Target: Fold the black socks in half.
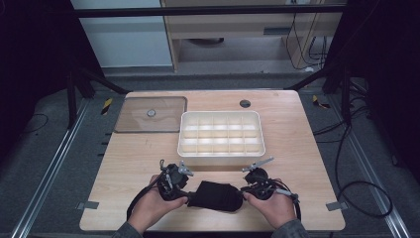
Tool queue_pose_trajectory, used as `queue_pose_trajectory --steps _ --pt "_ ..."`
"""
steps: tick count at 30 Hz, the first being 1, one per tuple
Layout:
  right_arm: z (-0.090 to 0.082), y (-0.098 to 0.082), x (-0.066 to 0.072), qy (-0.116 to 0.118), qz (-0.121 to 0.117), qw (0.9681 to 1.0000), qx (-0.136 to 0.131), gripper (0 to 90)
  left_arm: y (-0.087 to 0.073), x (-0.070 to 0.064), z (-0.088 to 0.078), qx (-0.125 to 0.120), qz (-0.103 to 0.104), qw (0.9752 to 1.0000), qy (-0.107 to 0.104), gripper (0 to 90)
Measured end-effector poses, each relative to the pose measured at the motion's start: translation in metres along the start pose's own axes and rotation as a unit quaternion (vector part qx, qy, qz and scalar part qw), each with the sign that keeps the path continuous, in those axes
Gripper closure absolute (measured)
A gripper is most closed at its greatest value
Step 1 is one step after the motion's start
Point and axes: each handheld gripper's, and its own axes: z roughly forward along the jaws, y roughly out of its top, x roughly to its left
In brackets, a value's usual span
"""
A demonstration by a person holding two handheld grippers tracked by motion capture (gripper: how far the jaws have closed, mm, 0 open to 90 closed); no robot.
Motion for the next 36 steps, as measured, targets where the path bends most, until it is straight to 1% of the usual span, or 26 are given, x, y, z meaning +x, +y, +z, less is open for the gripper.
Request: queue_pose_trajectory --steps 2,3,4,5,6,7,9,12,14,15,16,17,24,27,33,35,36 --pt "0.001 0.000 0.000 -0.003 -0.001 1.0000 0.002 80.2 -0.001 -0.001 0.004 0.001 -0.003 1.0000 -0.007 50.7" --pt "0.001 0.000 0.000 -0.003 -0.001 1.0000 0.002 80.2 -0.001 -0.001 0.004 0.001 -0.003 1.0000 -0.007 50.9" --pt "0.002 -0.001 0.000 -0.005 -0.002 1.0000 0.003 83.6 -0.001 -0.003 0.008 0.006 0.000 0.9999 -0.010 51.1" --pt "0.002 -0.001 0.000 -0.005 -0.002 1.0000 0.003 83.6 -0.001 -0.003 0.008 0.006 0.000 0.9999 -0.010 52.1" --pt "0.003 -0.001 0.000 -0.005 -0.003 1.0000 0.002 84.1 -0.001 -0.005 0.012 0.012 0.006 0.9999 -0.010 52.6" --pt "0.003 -0.002 0.000 -0.005 -0.003 1.0000 0.002 83.6 -0.001 -0.005 0.012 0.012 0.006 0.9999 -0.010 52.8" --pt "0.004 -0.002 0.000 -0.004 -0.003 1.0000 0.001 81.1 -0.002 -0.006 0.018 0.015 0.004 0.9998 -0.010 53.4" --pt "0.006 -0.003 0.000 -0.009 0.000 0.9999 0.006 76.2 -0.005 -0.004 0.022 0.019 0.000 0.9997 -0.013 53.9" --pt "0.008 -0.003 0.000 -0.010 0.002 0.9999 0.010 75.0 -0.006 -0.003 0.025 0.021 -0.002 0.9997 -0.015 54.4" --pt "0.009 -0.004 0.000 -0.009 -0.001 0.9999 0.011 75.2 -0.006 -0.003 0.025 0.021 -0.002 0.9997 -0.015 54.8" --pt "0.010 -0.004 0.000 -0.009 -0.002 0.9999 0.013 75.5 -0.007 -0.003 0.027 0.022 -0.004 0.9995 -0.020 55.6" --pt "0.011 -0.004 0.001 -0.008 0.002 0.9999 0.015 75.8 -0.007 -0.003 0.027 0.022 -0.004 0.9995 -0.020 56.3" --pt "0.014 -0.005 0.002 -0.006 -0.001 0.9998 0.017 77.2 -0.010 -0.004 0.031 0.026 -0.001 0.9992 -0.032 61.5" --pt "0.015 -0.005 0.001 -0.005 -0.001 0.9998 0.019 77.4 -0.009 -0.006 0.032 0.028 0.001 0.9989 -0.037 66.3" --pt "0.017 -0.005 0.002 -0.007 0.000 0.9998 0.018 76.4 -0.008 -0.008 0.033 0.031 0.013 0.9985 -0.044 73.8" --pt "0.017 -0.005 0.002 -0.008 0.002 0.9998 0.020 76.8 -0.008 -0.008 0.033 0.031 0.013 0.9984 -0.045 75.1" --pt "0.018 -0.005 0.001 -0.007 -0.002 0.9998 0.020 79.1 -0.008 -0.007 0.033 0.030 0.013 0.9983 -0.047 75.8"
